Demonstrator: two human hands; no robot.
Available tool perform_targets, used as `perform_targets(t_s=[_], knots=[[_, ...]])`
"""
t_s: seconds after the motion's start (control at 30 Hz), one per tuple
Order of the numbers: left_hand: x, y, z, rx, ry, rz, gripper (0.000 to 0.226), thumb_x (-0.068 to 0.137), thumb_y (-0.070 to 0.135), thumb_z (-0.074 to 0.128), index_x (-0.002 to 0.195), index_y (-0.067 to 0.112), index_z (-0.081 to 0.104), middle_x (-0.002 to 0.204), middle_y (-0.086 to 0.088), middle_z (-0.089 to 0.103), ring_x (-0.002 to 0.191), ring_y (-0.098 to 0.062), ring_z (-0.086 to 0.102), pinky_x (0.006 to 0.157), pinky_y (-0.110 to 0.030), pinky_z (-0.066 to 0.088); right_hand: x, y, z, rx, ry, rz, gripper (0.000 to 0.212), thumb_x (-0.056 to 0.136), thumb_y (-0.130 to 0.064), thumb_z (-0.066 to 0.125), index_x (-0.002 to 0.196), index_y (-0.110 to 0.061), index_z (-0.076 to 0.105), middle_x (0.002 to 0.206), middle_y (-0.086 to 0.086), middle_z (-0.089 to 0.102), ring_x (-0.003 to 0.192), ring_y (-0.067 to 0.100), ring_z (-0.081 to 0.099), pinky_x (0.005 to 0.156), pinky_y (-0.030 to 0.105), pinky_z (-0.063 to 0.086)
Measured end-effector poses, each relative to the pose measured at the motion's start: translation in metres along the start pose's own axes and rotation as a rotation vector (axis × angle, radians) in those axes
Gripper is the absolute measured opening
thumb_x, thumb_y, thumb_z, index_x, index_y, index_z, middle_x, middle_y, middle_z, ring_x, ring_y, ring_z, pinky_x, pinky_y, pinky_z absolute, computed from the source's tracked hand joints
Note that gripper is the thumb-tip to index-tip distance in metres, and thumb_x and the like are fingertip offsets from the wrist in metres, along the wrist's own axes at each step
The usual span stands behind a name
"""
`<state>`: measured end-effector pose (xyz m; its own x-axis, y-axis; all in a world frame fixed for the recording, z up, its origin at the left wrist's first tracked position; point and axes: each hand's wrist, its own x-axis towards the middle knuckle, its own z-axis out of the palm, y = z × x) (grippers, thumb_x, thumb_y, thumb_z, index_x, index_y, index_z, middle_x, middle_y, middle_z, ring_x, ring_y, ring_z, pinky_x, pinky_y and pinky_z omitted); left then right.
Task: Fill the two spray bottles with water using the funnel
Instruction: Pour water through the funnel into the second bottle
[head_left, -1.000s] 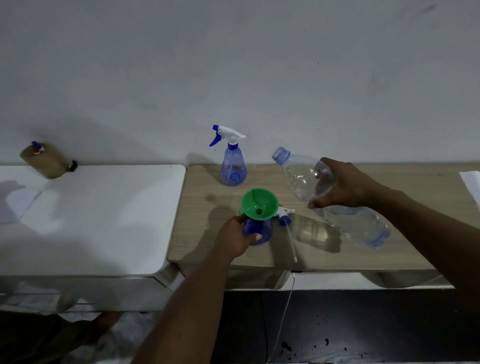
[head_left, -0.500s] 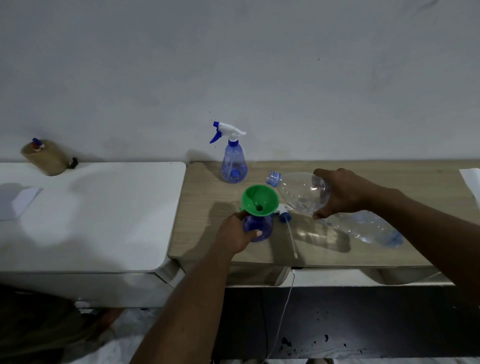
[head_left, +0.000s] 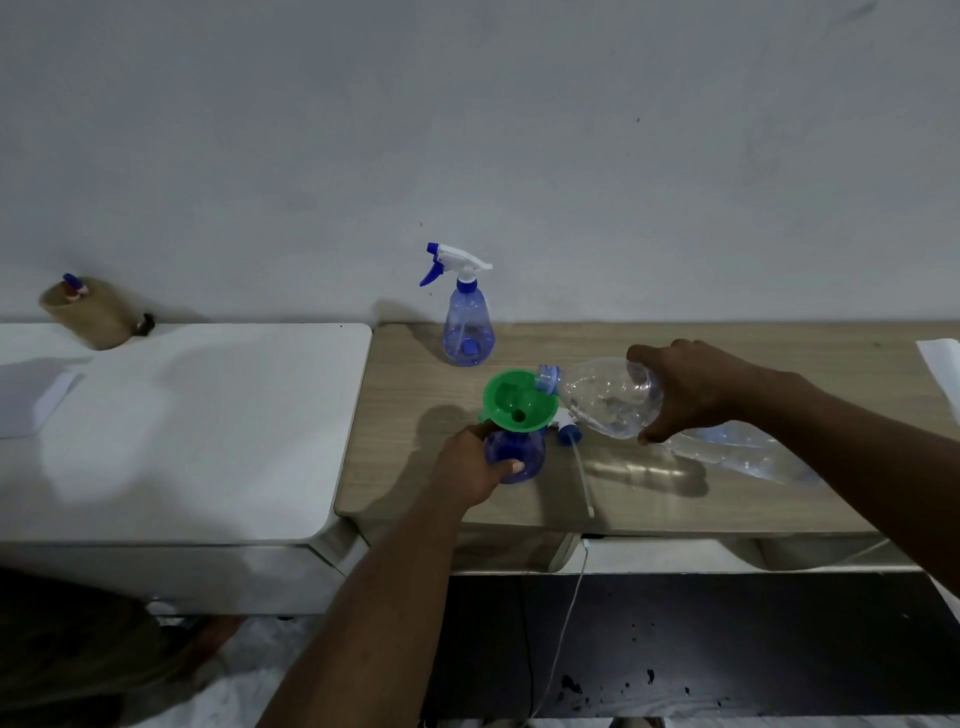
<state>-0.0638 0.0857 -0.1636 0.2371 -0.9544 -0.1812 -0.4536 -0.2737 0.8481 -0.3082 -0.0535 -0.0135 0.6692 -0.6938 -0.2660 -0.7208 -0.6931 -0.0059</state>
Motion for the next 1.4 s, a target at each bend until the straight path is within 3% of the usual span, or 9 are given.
perform_targets(t_s=[0.2,0.33,0.5,0.7,1.03,1.2,1.4], knots=[[-0.0003,-0.0002,-0.0002,0.005,-0.004,-0.003,0.059,0.071,0.018,0.086,0.125,0.021,0.063,0.115,0.001,0.068,0.103,-0.014,0.061,0.087,-0.022,0.042,-0.001,-0.0027,-0.0026,-0.043,-0.017,0.002,0.076,0.055,-0.061,0.083,0.112,-0.027,0.048,0.093,-0.006,0.064,0.084,0.02,0.057,0.074,0.034,0.052],[0.0006,-0.0013,-0.0001,0.02,0.003,-0.008,0.059,0.07,0.02,0.087,0.124,0.021,0.063,0.115,-0.001,0.069,0.106,-0.02,0.064,0.086,-0.023,0.043,-0.0017,-0.0035,-0.0029,-0.066,-0.023,0.005,0.08,0.056,-0.06,0.083,0.118,-0.025,0.047,0.087,-0.009,0.054,0.083,0.019,0.054,0.068,0.03,0.044],[0.0005,-0.0002,-0.0004,0.039,0.006,-0.012,0.06,0.073,0.02,0.085,0.128,0.018,0.061,0.12,-0.003,0.068,0.109,-0.021,0.062,0.085,-0.021,0.041,0.0002,-0.0026,-0.0002,-0.079,-0.036,-0.001,0.08,0.057,-0.062,0.082,0.119,-0.026,0.047,0.096,-0.006,0.062,0.085,0.019,0.056,0.069,0.031,0.047],[-0.0009,0.0007,-0.0008,0.025,0.008,-0.007,0.06,0.074,0.017,0.085,0.129,0.016,0.06,0.121,-0.003,0.067,0.111,-0.02,0.061,0.082,-0.017,0.038,-0.0006,-0.0032,-0.0003,-0.089,-0.057,0.005,0.08,0.06,-0.059,0.083,0.122,-0.025,0.047,0.1,-0.006,0.061,0.087,0.017,0.055,0.066,0.027,0.039],[0.0004,-0.0012,-0.0005,0.015,0.011,-0.006,0.06,0.073,0.017,0.086,0.128,0.016,0.061,0.121,-0.004,0.067,0.112,-0.021,0.061,0.083,-0.018,0.038,0.0003,0.0002,-0.0018,-0.155,-0.058,0.001,0.084,0.056,-0.067,0.08,0.122,-0.027,0.046,0.105,-0.004,0.064,0.088,0.019,0.056,0.068,0.03,0.042],[0.001,-0.0022,-0.0004,0.022,-0.003,-0.015,0.061,0.072,0.02,0.086,0.128,0.02,0.061,0.12,-0.002,0.068,0.11,-0.02,0.062,0.084,-0.02,0.041,-0.0001,-0.0027,-0.0045,-0.167,-0.041,-0.001,0.075,0.054,-0.064,0.078,0.112,-0.027,0.048,0.084,-0.009,0.055,0.082,0.019,0.056,0.069,0.033,0.05],[0.0011,-0.0025,-0.0002,0.023,0.003,0.001,0.06,0.072,0.018,0.086,0.127,0.019,0.062,0.119,-0.002,0.068,0.108,-0.021,0.064,0.084,-0.02,0.042,0.0001,-0.0046,-0.0068,-0.181,-0.056,-0.014,0.077,0.057,-0.064,0.079,0.116,-0.027,0.048,0.088,-0.009,0.054,0.084,0.019,0.055,0.069,0.031,0.046]])
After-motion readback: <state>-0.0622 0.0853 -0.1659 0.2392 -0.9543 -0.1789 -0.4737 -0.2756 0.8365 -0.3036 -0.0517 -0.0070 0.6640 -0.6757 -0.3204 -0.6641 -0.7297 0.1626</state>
